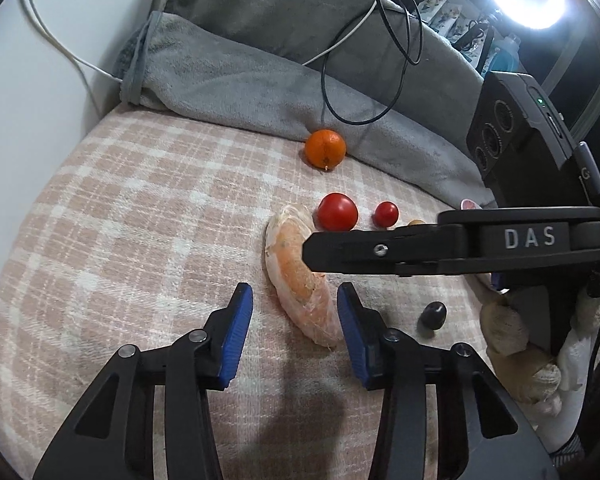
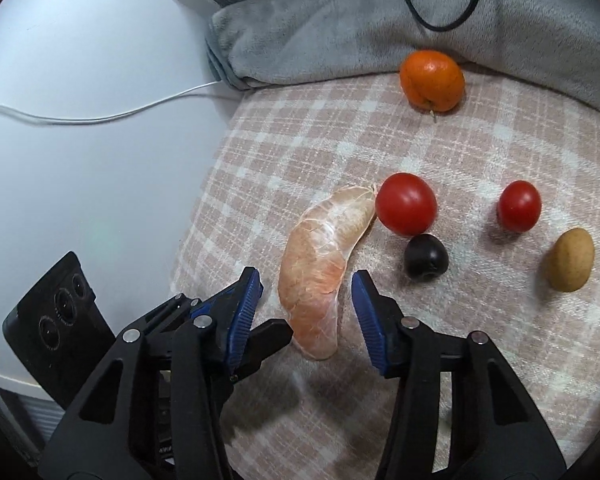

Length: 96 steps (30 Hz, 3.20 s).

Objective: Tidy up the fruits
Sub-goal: 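Move the right tool to the peeled pomelo segment and close its fingers on it, then lift the pomelo segment with the right tool and carry it toward the plate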

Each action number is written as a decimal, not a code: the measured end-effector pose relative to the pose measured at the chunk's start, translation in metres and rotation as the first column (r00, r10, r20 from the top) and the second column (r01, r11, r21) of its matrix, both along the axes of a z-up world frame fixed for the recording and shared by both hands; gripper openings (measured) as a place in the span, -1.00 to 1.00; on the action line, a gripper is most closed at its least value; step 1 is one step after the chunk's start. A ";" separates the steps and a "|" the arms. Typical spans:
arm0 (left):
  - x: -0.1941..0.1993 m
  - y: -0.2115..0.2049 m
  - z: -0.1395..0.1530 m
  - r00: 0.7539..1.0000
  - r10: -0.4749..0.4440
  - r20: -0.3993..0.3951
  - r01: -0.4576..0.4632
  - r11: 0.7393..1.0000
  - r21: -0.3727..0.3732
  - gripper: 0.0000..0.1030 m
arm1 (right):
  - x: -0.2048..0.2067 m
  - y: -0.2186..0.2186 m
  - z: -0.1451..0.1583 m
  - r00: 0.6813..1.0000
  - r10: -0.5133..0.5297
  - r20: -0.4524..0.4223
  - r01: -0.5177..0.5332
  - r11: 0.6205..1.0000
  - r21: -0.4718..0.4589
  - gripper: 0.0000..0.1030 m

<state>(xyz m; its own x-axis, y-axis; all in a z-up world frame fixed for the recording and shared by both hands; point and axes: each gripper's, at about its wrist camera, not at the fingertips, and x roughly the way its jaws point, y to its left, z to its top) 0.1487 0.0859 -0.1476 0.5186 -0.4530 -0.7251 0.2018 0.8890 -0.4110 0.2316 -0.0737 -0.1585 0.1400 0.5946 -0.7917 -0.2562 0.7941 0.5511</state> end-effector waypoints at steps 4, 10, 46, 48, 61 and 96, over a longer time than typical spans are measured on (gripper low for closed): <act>0.001 -0.001 -0.001 1.000 -0.006 -0.001 0.006 1.000 0.005 -0.18 | 0.003 0.005 -0.006 1.000 -0.005 -0.007 0.005 1.000 -0.019 -0.06; 0.006 -0.005 -0.002 1.000 -0.018 -0.005 0.018 1.000 0.005 -0.27 | 0.007 0.011 -0.013 1.000 -0.007 -0.015 0.007 1.000 -0.029 -0.06; -0.012 -0.022 0.014 0.998 -0.045 0.034 0.043 0.998 0.053 -0.45 | -0.007 0.002 0.004 1.000 -0.016 0.019 0.016 1.000 0.008 -0.26; -0.015 -0.025 0.018 0.998 -0.049 0.041 0.047 0.997 0.053 -0.45 | -0.010 0.000 0.008 0.999 -0.016 0.027 0.016 1.000 0.009 -0.26; -0.015 -0.065 0.035 0.992 -0.093 0.088 0.088 0.994 0.058 -0.45 | -0.029 -0.044 0.035 0.995 -0.051 0.080 0.049 0.998 0.028 -0.26; 0.008 -0.225 0.044 0.937 -0.327 0.124 0.325 0.945 0.032 -0.45 | -0.042 -0.219 0.056 0.954 -0.279 0.114 0.276 0.960 0.039 -0.26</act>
